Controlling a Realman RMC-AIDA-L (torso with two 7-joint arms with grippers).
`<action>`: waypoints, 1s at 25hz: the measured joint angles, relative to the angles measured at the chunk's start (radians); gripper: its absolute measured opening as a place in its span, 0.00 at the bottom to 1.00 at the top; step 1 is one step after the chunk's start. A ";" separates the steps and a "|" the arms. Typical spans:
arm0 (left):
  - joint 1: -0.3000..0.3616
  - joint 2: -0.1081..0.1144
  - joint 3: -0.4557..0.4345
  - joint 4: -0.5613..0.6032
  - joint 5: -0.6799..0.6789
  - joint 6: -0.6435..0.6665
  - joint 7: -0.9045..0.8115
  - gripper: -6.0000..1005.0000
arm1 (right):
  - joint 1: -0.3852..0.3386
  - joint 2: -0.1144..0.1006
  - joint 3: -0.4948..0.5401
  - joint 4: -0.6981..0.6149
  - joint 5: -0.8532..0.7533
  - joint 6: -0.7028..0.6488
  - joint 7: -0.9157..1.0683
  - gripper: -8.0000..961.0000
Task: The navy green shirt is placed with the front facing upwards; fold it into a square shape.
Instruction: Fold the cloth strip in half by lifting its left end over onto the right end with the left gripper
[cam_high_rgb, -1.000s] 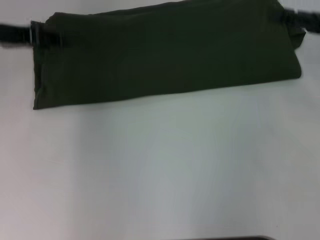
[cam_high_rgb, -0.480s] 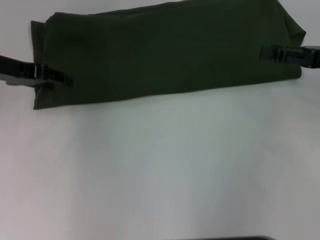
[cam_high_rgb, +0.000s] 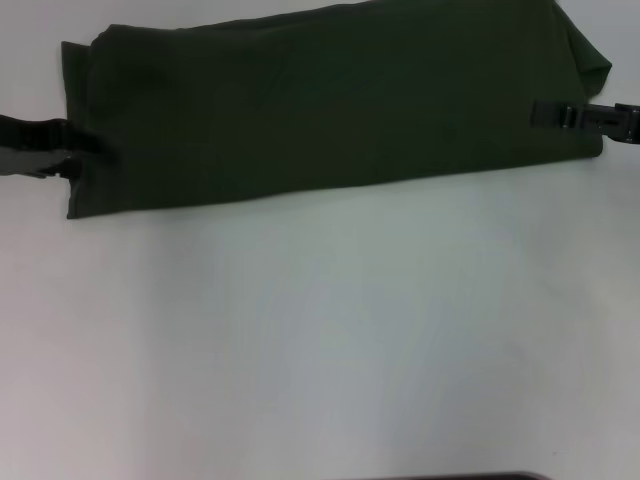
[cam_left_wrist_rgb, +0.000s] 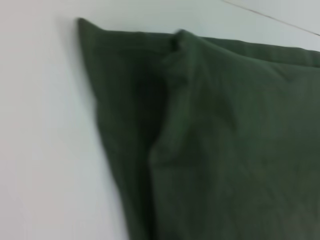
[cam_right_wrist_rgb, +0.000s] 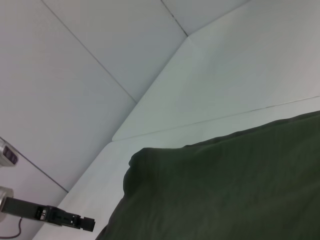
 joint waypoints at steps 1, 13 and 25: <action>-0.002 0.001 0.000 -0.003 0.015 -0.012 -0.008 0.62 | 0.001 -0.001 0.003 0.002 0.000 0.000 0.000 0.75; -0.068 0.018 0.007 -0.109 0.155 -0.065 -0.044 0.70 | 0.016 -0.002 0.009 0.003 0.000 0.013 0.008 0.75; -0.076 0.014 0.002 -0.141 0.150 -0.054 -0.042 0.82 | 0.018 -0.003 0.017 0.002 0.001 0.014 0.014 0.75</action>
